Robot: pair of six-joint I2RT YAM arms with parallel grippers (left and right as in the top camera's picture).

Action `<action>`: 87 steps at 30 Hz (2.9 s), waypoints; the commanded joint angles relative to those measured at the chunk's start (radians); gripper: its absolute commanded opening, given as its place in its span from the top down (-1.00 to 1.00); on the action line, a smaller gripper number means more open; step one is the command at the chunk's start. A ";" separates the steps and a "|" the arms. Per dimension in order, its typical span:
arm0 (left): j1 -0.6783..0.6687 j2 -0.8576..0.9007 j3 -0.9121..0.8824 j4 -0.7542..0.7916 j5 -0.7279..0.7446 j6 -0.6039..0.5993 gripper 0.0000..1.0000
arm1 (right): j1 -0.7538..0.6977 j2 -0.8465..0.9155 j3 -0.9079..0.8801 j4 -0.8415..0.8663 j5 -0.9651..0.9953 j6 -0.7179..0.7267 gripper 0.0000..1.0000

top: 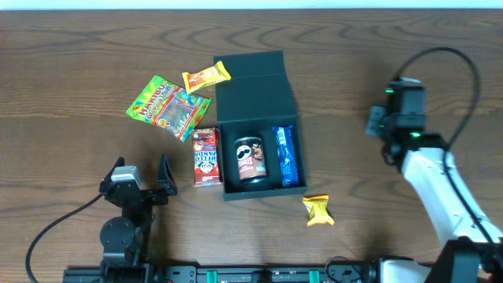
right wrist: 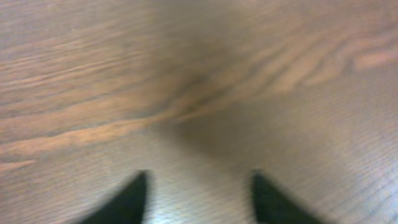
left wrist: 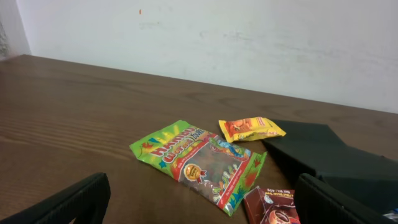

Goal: Pack container
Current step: 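Raise the left arm and move it toward the red Hello Panda box, then lower the left gripper and grasp the red Hello Panda box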

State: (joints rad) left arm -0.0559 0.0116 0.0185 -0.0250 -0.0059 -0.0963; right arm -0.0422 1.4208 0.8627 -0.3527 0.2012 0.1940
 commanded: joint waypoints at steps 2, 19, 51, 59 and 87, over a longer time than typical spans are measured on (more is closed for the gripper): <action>0.003 -0.008 -0.014 -0.052 0.003 0.011 -0.90 | -0.089 -0.007 0.007 -0.031 -0.237 0.015 -0.99; 0.003 0.085 0.281 -0.256 -0.103 0.056 -0.91 | -0.105 -0.007 0.007 -0.036 -0.228 0.014 -0.98; 0.002 1.537 1.404 -0.936 0.230 -0.671 -0.97 | -0.105 -0.007 0.007 -0.036 -0.228 0.014 -0.98; -0.007 1.631 1.406 -0.948 0.193 -0.908 -0.92 | -0.105 -0.007 0.007 -0.036 -0.228 0.014 -0.98; -0.285 1.662 1.263 -1.028 0.180 0.075 -0.69 | -0.105 -0.007 0.007 -0.036 -0.228 0.014 -0.99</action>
State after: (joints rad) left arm -0.3424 1.6592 1.3426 -1.0790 0.0734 -0.1303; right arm -0.1413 1.4200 0.8627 -0.3885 -0.0269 0.1982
